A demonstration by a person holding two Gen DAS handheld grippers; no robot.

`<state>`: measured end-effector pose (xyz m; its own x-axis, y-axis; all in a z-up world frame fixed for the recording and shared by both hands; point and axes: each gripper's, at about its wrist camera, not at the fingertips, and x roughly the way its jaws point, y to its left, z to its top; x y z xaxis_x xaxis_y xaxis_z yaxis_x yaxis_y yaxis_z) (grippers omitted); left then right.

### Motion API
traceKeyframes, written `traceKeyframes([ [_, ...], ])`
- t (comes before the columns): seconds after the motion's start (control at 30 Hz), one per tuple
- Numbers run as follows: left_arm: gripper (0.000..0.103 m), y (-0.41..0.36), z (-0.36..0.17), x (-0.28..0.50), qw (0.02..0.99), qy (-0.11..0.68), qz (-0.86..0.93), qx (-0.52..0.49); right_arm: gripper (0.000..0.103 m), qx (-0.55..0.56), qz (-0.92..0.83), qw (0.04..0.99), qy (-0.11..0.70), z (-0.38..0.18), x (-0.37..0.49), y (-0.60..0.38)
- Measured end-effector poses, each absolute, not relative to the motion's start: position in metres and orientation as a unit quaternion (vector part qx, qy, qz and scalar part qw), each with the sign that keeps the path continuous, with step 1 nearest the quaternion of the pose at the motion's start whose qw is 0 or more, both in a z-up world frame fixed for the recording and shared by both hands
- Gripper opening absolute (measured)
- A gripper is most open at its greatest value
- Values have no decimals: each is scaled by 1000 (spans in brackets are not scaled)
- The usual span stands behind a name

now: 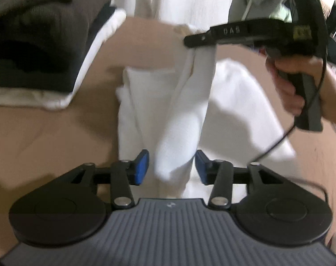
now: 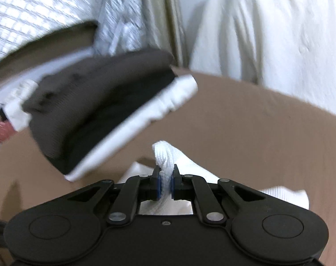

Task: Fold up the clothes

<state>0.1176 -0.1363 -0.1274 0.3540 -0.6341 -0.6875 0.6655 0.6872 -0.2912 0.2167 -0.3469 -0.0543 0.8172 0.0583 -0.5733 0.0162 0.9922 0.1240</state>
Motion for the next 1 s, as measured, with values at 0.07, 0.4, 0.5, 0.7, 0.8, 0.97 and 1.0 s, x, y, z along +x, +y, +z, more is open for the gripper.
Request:
traceKeyframes([
  [0.07, 63, -141, -126, 119, 821, 406, -401, 11, 9, 59, 26, 955, 289, -45, 219, -342],
  [0.4, 7, -115, -140, 139, 782, 456, -411, -111, 9, 30, 74, 960, 269, -15, 253, -318],
  [0.5, 8, -95, -151, 147, 773, 480, -386, -155, 10, 45, 94, 944, 312, -24, 279, -314],
  [0.7, 24, -92, -184, 165, 738, 555, -337, -181, 36, 92, 41, 916, 387, -61, 294, -328],
  [0.8, 25, -90, -176, 162, 749, 542, -339, -171, 40, 137, 56, 909, 389, -63, 252, -344],
  [0.97, 43, -86, -146, 160, 799, 475, -327, -170, 48, 63, 125, 880, 453, -86, 162, -336],
  [1.0, 52, -87, -142, 163, 809, 462, -321, -168, 48, 55, 137, 866, 478, -97, 145, -334],
])
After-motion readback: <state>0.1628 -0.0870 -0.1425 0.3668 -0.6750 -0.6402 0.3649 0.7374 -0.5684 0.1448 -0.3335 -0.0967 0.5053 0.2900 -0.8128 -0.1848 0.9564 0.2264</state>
